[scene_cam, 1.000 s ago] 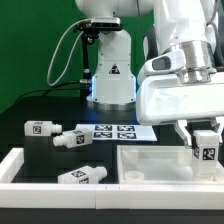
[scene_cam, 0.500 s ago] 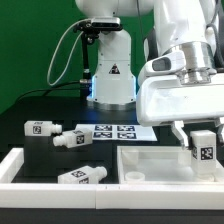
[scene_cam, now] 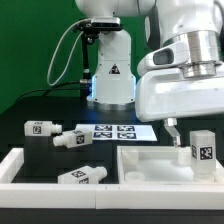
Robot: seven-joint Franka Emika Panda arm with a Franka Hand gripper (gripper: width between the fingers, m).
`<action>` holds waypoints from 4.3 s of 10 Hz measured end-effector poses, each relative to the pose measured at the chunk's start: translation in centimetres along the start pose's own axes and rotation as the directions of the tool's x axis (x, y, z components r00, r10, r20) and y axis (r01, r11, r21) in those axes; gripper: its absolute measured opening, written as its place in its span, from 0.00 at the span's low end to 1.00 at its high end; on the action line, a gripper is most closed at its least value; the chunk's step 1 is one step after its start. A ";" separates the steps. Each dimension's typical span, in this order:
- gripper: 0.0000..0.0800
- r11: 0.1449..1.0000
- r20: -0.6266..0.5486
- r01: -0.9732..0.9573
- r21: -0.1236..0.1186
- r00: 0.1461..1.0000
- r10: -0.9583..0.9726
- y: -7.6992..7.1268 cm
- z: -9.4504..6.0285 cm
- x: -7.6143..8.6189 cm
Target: Assemble one leg
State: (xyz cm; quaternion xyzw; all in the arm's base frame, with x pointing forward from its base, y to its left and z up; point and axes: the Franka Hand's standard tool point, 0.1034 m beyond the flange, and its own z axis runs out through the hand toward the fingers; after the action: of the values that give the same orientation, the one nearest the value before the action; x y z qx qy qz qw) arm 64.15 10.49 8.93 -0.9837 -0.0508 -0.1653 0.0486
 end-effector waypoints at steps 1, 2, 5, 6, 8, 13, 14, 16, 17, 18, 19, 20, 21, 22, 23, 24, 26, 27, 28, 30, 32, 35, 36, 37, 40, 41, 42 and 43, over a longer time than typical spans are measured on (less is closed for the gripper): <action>0.81 1.000 0.079 -0.027 0.008 0.996 0.026 0.2 -0.2 0.6; 0.81 0.999 0.143 -0.052 0.012 0.988 0.049 -0.1 0.0 0.2; 0.81 0.997 0.295 -0.080 0.020 0.953 0.071 -0.6 0.4 -0.7; 0.77 0.996 0.289 -0.090 0.017 0.954 0.081 -0.6 0.4 -0.6; 0.55 0.994 0.290 -0.113 0.011 0.951 0.105 -0.6 0.5 -0.7; 0.36 0.904 0.261 -0.419 -0.083 0.866 0.425 -0.1 0.7 -0.4; 0.36 0.850 0.245 -0.515 -0.112 0.815 0.526 0.0 0.8 -0.3; 0.36 0.695 0.208 -0.699 -0.170 0.664 0.718 0.1 0.8 -0.2; 0.36 0.618 0.190 -0.764 -0.187 0.589 0.786 0.1 0.8 -0.3; 0.36 0.471 0.161 -0.858 -0.206 0.445 0.881 0.1 0.8 -0.4; 0.36 0.323 0.142 -0.924 -0.207 0.298 0.944 0.2 0.9 -0.5; 0.36 0.195 0.136 -0.960 -0.202 0.169 0.976 0.4 0.9 -0.6; 0.36 0.091 0.129 -0.974 -0.208 0.065 0.989 0.3 0.9 -0.7; 0.36 0.024 0.124 -0.977 -0.214 -0.003 0.992 0.3 0.9 -0.7; 0.36 0.064 0.133 -0.976 -0.209 0.036 0.990 0.3 0.9 -0.7; 0.36 0.065 0.134 -0.975 -0.210 0.038 0.990 0.3 1.0 -0.7; 0.73 0.422 0.185 -0.893 -0.156 0.393 0.901 -0.4 1.0 -0.7; 0.73 0.538 0.206 -0.833 -0.131 0.508 0.836 -0.8 0.8 -0.6; 0.80 0.609 0.216 -0.785 -0.112 0.579 0.786 -1.0 0.6 -0.5; 0.81 0.695 0.229 -0.713 -0.089 0.665 0.711 -0.8 0.8 -0.6; 0.81 0.891 0.230 -0.453 -0.039 0.863 0.449 -0.6 0.8 -0.5; 0.81 0.970 0.205 -0.241 0.001 0.950 0.236 -0.5 1.0 -0.4; 0.68 0.970 0.204 -0.242 0.000 0.950 0.237 -0.5 1.0 -0.4; 0.50 0.968 0.205 -0.250 -0.001 0.948 0.245 -0.5 1.0 -0.4; 0.37 0.894 0.197 -0.446 -0.048 0.873 0.446 0.0 1.1 -0.3; 0.37 0.862 0.193 -0.503 -0.062 0.841 0.505 0.1 1.2 -0.2; 0.37 0.817 0.184 -0.571 -0.077 0.797 0.575 0.3 1.3 0.0; 0.37 0.735 0.169 -0.670 -0.102 0.717 0.676 0.6 1.3 0.1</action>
Offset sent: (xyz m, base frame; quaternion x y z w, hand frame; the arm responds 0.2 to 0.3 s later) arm -0.0028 0.0007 -0.0147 0.0015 -0.1721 0.0042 0.9851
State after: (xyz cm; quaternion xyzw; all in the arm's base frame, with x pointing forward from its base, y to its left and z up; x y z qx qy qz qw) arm 64.70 10.09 7.67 -0.9467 0.3083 -0.0401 0.0839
